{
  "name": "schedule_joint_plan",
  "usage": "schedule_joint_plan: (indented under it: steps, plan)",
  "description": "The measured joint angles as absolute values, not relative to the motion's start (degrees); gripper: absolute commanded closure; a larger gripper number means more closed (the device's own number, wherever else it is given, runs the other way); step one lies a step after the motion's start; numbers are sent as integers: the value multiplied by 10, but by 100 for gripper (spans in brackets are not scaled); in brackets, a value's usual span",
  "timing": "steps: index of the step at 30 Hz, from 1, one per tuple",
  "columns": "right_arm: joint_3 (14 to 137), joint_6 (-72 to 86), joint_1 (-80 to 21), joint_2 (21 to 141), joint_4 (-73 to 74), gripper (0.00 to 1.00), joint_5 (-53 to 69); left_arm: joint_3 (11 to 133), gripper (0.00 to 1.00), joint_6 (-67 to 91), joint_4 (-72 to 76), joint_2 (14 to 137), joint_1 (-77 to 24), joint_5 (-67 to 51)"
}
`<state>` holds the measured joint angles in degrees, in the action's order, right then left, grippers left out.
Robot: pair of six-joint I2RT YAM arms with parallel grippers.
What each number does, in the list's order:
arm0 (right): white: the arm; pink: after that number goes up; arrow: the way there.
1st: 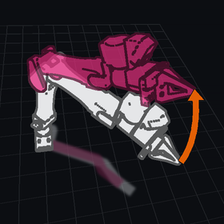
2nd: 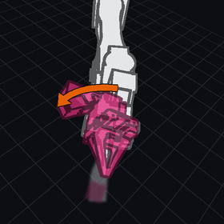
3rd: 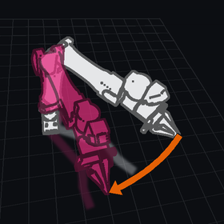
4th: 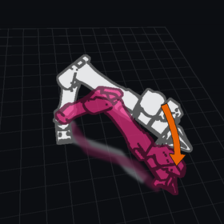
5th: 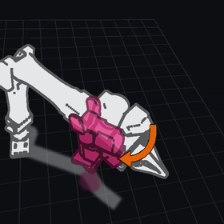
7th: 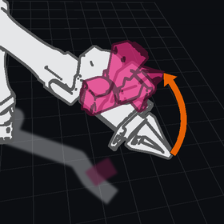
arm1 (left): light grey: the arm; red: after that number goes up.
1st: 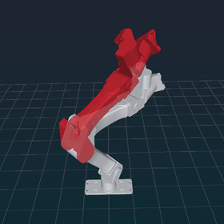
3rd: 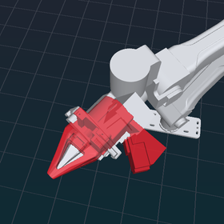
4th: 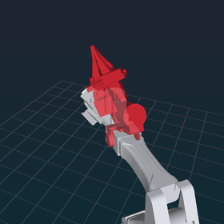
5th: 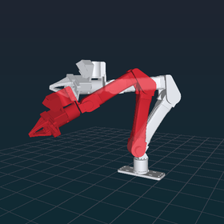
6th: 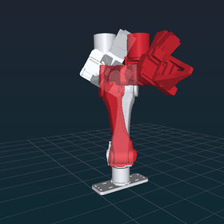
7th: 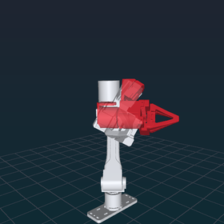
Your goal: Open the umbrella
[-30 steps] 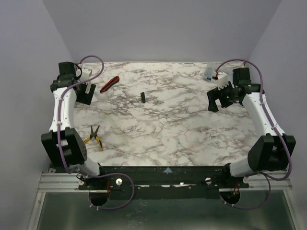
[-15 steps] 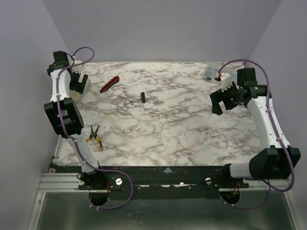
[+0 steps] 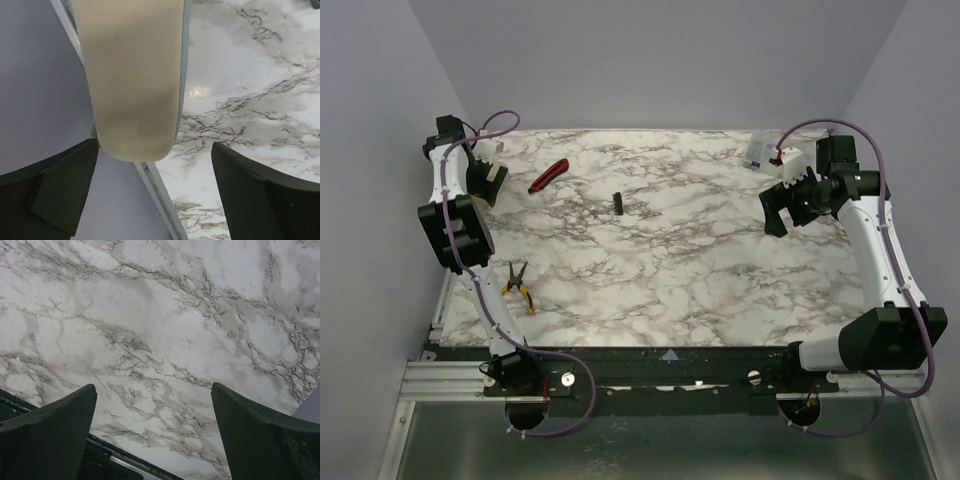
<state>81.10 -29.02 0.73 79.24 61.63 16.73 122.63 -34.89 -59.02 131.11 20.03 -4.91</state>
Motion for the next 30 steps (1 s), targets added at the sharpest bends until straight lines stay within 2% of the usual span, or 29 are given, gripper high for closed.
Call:
schedule_joint_plan:
  steps: [6, 10, 16, 22, 23, 29, 30]
  plan:
    - [812, -290, 7, 795, 632, 0, 166, 1228, 2, -382, -599, 1337, 208, -46]
    - [815, -290, 7, 800, 636, 0, 165, 1230, 14, -402, -601, 1347, 206, -32]
    - [831, -290, 7, 810, 642, 0, 165, 1173, 43, -422, -581, 1344, 197, -15]
    - [832, -291, 7, 810, 644, 0, 165, 1049, 54, -441, -531, 1287, 178, 11]
    - [832, -292, 7, 810, 644, 0, 165, 1023, 54, -447, -521, 1273, 173, 17]
    - [832, -295, 7, 810, 645, 0, 163, 910, 26, -473, -495, 1200, 151, 21]
    - [832, -296, 7, 810, 645, 0, 163, 907, 24, -472, -496, 1195, 150, 15]
